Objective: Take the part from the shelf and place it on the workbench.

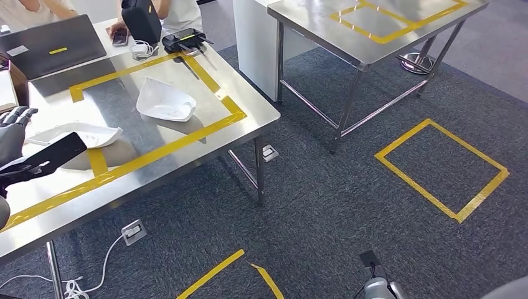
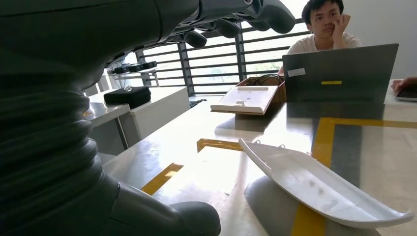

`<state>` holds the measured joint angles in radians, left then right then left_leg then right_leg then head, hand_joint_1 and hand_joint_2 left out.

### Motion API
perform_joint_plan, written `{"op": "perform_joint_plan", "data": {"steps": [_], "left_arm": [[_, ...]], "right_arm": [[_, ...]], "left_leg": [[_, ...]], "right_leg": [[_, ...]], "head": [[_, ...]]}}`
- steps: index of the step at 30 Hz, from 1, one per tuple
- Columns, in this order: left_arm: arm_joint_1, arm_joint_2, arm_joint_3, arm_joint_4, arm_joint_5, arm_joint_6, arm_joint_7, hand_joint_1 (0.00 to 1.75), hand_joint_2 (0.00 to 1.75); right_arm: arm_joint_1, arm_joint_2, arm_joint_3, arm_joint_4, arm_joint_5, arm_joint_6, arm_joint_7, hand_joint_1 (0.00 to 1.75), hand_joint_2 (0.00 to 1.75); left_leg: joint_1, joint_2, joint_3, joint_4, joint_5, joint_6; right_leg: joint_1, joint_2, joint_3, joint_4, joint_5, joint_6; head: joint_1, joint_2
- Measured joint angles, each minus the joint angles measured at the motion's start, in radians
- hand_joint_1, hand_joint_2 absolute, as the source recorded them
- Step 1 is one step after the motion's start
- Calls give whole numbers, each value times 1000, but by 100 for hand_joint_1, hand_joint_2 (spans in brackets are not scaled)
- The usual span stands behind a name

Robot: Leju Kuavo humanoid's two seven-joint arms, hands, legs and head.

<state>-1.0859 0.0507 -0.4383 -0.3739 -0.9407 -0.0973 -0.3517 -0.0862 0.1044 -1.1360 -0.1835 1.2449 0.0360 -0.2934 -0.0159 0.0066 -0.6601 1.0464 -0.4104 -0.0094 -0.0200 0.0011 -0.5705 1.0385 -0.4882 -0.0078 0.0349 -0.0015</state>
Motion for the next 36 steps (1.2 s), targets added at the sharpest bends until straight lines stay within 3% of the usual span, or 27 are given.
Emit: {"op": "perform_joint_plan", "data": {"steps": [2,4,5,6,7,9,11,12,14,15,17,19,20,21,22,23,25,26,29,31,34,36], "left_arm": [[0,3,0,0,0,0,0,0,175],[1,4,0,2,-1,0,0,0,175],[1,3,0,3,-1,0,-1,0,175],[1,2,0,4,-3,-1,-1,0,175],[1,0,0,5,-5,-1,-1,0,175],[-2,-7,0,4,-11,-1,-1,0,175],[-12,-17,0,3,-15,-1,0,0,175],[-17,-21,-1,4,-17,-1,0,0,175],[-24,-27,-1,6,-18,-2,1,0,175],[-25,-30,-1,7,-19,-2,2,0,175],[-26,-34,-1,9,-19,-2,1,0,175],[-27,-36,-1,10,-19,-2,0,0,175],[-26,-37,-1,11,-19,-2,-2,0,175],[-25,-38,-1,12,-19,-2,-2,0,175],[-24,-39,-1,13,-19,-2,-3,0,175],[-23,-39,-1,13,-19,-2,-3,0,175],[-23,-39,-1,12,-19,-2,-3,0,175],[-24,-38,-1,12,-19,-2,-4,0,175],[-24,-39,-1,11,-19,-2,-4,0,175],[-25,-38,-1,11,-19,-2,-4,0,175],[-24,-37,-1,13,-19,-2,-4,0,175],[-20,-37,-1,16,-19,-2,-4,0,175]], "right_arm": [[0,1,0,0,0,0,0,0,0],[0,1,0,0,-2,0,0,0,0],[0,1,0,0,-4,-1,1,0,0],[0,1,0,0,-6,-2,1,0,0],[0,0,0,0,-8,-2,2,0,0],[0,1,0,0,-11,-3,3,0,0],[-1,1,0,0,-12,-4,2,0,0],[-1,1,0,0,-13,-5,1,0,0],[0,1,0,0,-14,-6,0,0,0],[0,1,0,0,-14,-6,0,0,0],[2,1,-1,0,-15,-7,0,0,0],[2,0,-2,0,-16,-8,1,0,0],[2,0,-2,0,-17,-8,1,0,0],[2,0,-2,0,-17,-8,1,0,0],[2,0,-2,0,-18,-8,1,0,0],[2,0,-2,0,-18,-9,1,0,0],[0,-1,-2,0,-18,-9,1,0,0],[0,-1,-2,0,-18,-9,0,0,0],[1,0,-2,0,-18,-9,0,0,0],[0,1,-2,0,-18,-9,0,0,0],[1,2,-2,0,-19,-9,1,0,0],[1,2,-3,0,-20,-9,1,0,0]], "left_leg": [[4,-4,-31,75,-71,-13],[11,-4,-69,208,-156,-24],[14,-4,-76,256,-173,-28],[17,-4,-67,273,-168,-30],[19,-4,-39,253,-147,-31],[21,-5,63,127,-112,-28],[17,-7,142,10,-120,-20],[14,-8,155,-17,-127,-13],[11,-6,146,-26,-115,5],[11,-4,142,-28,-104,15],[13,0,126,-33,-81,31],[10,1,98,-30,-60,40],[9,1,83,-29,-50,42],[7,0,69,-26,-40,42],[6,0,55,-23,-32,41],[5,0,43,-19,-25,39],[3,0,23,-10,-13,31],[2,0,18,-7,-8,26],[1,0,11,-9,9,10],[2,-3,-6,15,-17,-2],[11,-6,-58,174,-137,-20],[16,-6,-70,258,-171,-27]], "right_leg": [[-6,-2,-18,-6,22,-9],[-8,-2,-44,-6,42,-10],[-8,-2,-58,-6,52,-9],[-10,-2,-72,-5,63,-7],[-11,-2,-84,-5,73,-4],[-13,-2,-104,-4,91,5],[-13,-4,-113,-5,108,18],[-13,-4,-115,-8,118,26],[-16,-4,-116,-16,134,41],[-17,-3,-120,-11,126,46],[-16,-2,-147,55,59,50],[-11,-1,-187,186,-30,51],[-9,-1,-199,243,-51,51],[-7,-1,-196,271,-52,49],[-5,-1,-172,260,-36,46],[-2,-1,-129,211,-14,42],[4,-1,-32,78,-4,31],[7,0,-4,32,-9,26],[8,0,-1,4,-4,8],[2,-2,-12,-3,15,-5],[-1,-4,-42,-7,43,-15],[-1,-4,-63,-6,60,-14]], "head": [[-1,0],[-3,0],[-2,0],[-2,0],[-2,0],[-2,0],[-1,0],[0,0],[0,0],[0,0],[0,0],[1,0],[2,0],[2,0],[2,0],[2,0],[2,0],[3,0],[6,0],[5,0],[3,0],[3,0]]}}
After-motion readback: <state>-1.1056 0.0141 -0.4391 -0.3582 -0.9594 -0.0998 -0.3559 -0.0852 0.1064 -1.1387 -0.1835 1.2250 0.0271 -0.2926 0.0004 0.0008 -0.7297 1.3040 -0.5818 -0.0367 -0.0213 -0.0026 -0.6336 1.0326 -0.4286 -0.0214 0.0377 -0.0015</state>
